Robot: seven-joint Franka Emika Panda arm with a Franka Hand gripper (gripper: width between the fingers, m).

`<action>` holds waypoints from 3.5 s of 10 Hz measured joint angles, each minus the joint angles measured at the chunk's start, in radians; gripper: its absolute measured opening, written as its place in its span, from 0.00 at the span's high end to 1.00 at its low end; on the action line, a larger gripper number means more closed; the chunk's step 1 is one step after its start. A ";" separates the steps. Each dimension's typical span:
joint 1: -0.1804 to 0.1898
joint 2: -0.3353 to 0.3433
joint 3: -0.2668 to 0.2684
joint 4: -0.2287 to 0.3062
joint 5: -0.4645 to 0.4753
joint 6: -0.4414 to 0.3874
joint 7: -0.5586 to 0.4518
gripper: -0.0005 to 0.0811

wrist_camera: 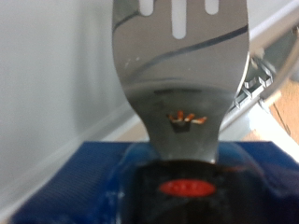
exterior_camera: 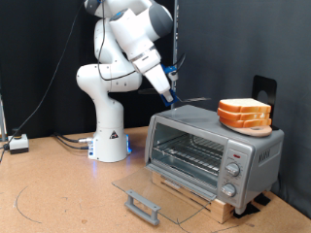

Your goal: Make a piece of toast with the oven

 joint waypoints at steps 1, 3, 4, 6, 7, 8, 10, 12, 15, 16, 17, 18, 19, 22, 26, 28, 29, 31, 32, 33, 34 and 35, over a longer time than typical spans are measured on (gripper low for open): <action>-0.025 0.004 -0.032 0.005 -0.040 -0.029 -0.022 0.51; -0.071 0.014 -0.103 0.012 -0.089 -0.079 -0.070 0.51; -0.082 0.026 -0.127 0.018 -0.092 -0.096 -0.084 0.51; -0.076 0.026 -0.122 0.028 -0.071 -0.095 -0.090 0.51; -0.063 0.025 -0.122 0.047 -0.036 -0.083 -0.098 0.51; -0.050 0.025 -0.119 0.070 -0.015 -0.070 -0.100 0.51; -0.045 0.029 -0.085 0.129 -0.062 -0.074 -0.090 0.51; -0.053 0.064 -0.016 0.196 -0.227 -0.121 -0.054 0.51; -0.064 0.146 0.060 0.262 -0.343 -0.125 -0.008 0.51; -0.076 0.185 0.075 0.286 -0.363 -0.125 0.000 0.51; -0.075 0.183 0.074 0.283 -0.357 -0.125 0.000 0.51; -0.074 0.182 0.074 0.277 -0.346 -0.124 0.000 0.51; -0.072 0.180 0.077 0.268 -0.339 -0.118 0.000 0.51; -0.070 0.183 0.131 0.236 -0.320 -0.062 0.040 0.51; -0.066 0.188 0.158 0.247 -0.241 -0.041 0.066 0.51; -0.067 0.194 0.163 0.255 -0.243 -0.049 0.069 0.51; -0.068 0.203 0.167 0.260 -0.248 -0.053 0.072 0.51; -0.073 0.224 0.175 0.264 -0.258 -0.053 0.097 0.51; -0.075 0.237 0.180 0.268 -0.259 -0.050 0.115 0.51; -0.075 0.250 0.181 0.275 -0.258 -0.044 0.125 0.51; -0.075 0.262 0.181 0.285 -0.255 -0.036 0.129 0.51; -0.075 0.272 0.181 0.293 -0.252 -0.033 0.130 0.51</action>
